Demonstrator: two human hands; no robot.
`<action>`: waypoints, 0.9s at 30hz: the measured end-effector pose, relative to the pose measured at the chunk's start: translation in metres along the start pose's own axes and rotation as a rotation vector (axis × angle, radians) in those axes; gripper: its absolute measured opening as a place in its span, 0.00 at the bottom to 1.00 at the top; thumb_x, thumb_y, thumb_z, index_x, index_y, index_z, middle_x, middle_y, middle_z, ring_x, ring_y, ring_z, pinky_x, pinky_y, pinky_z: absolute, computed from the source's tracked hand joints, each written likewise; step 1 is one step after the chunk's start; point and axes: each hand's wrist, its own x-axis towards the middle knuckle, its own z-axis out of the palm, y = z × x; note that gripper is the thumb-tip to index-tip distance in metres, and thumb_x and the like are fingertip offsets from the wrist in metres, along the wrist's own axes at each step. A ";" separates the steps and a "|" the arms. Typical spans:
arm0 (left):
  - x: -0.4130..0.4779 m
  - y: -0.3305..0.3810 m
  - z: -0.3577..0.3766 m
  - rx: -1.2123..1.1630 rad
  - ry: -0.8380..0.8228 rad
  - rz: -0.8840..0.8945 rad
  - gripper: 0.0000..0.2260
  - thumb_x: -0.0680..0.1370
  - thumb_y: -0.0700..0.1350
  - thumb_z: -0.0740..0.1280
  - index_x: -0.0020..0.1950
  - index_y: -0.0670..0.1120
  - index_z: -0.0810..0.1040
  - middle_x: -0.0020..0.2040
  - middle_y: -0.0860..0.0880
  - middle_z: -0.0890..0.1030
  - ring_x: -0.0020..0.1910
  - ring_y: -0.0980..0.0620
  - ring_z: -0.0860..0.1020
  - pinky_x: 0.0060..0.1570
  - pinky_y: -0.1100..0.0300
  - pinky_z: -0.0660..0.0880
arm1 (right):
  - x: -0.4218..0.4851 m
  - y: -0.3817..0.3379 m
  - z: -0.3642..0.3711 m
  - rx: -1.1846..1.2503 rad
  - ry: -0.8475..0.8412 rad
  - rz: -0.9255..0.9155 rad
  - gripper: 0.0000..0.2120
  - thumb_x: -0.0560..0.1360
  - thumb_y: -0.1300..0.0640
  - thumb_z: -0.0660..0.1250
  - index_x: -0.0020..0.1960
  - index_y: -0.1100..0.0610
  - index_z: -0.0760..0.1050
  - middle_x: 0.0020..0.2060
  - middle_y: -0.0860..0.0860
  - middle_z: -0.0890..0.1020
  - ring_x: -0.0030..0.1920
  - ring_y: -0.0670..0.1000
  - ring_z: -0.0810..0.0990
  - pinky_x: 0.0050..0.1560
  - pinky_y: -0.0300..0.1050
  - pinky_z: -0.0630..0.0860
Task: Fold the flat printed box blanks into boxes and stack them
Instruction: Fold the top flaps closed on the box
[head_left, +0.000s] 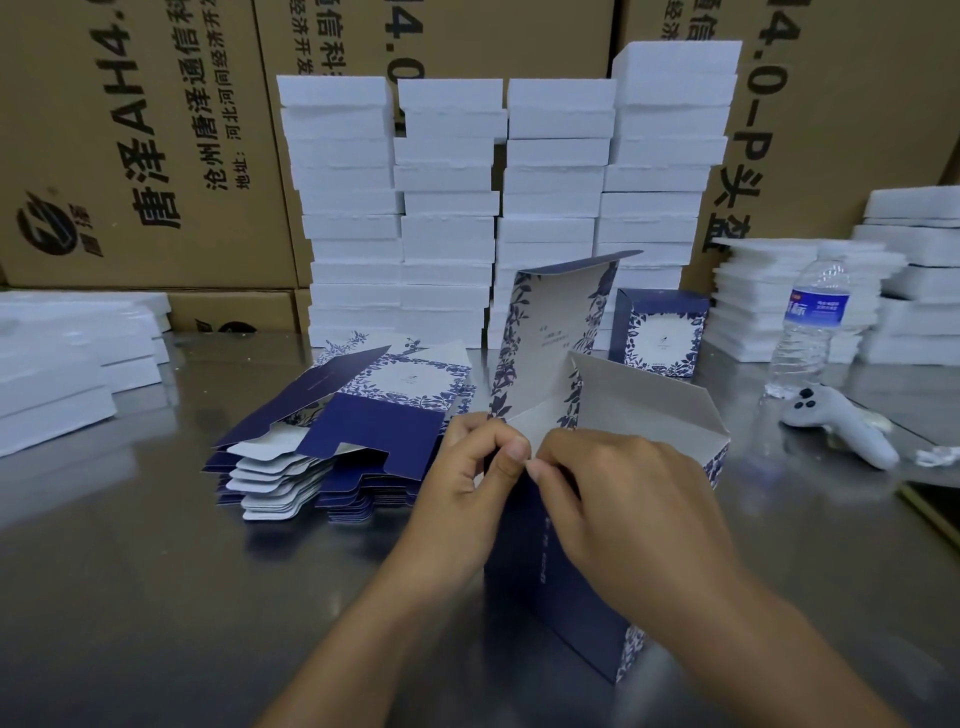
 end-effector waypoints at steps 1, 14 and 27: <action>0.000 -0.001 0.000 0.008 0.002 0.002 0.14 0.78 0.55 0.60 0.36 0.49 0.73 0.43 0.51 0.69 0.40 0.65 0.69 0.45 0.75 0.65 | 0.000 0.000 0.000 0.015 0.000 -0.002 0.12 0.80 0.44 0.47 0.45 0.47 0.64 0.39 0.46 0.73 0.38 0.50 0.68 0.28 0.39 0.56; -0.002 -0.002 -0.004 0.203 0.044 0.146 0.12 0.77 0.57 0.60 0.36 0.55 0.73 0.45 0.54 0.70 0.45 0.64 0.71 0.45 0.73 0.65 | -0.018 0.013 0.003 0.009 0.105 0.059 0.14 0.72 0.52 0.70 0.30 0.52 0.71 0.24 0.47 0.74 0.24 0.54 0.72 0.27 0.34 0.51; 0.005 -0.007 -0.007 0.381 0.110 0.288 0.10 0.79 0.52 0.59 0.38 0.57 0.69 0.42 0.57 0.70 0.43 0.63 0.71 0.43 0.73 0.64 | -0.029 0.026 0.006 0.046 0.346 -0.036 0.18 0.75 0.51 0.58 0.29 0.56 0.65 0.23 0.45 0.64 0.25 0.52 0.67 0.37 0.37 0.52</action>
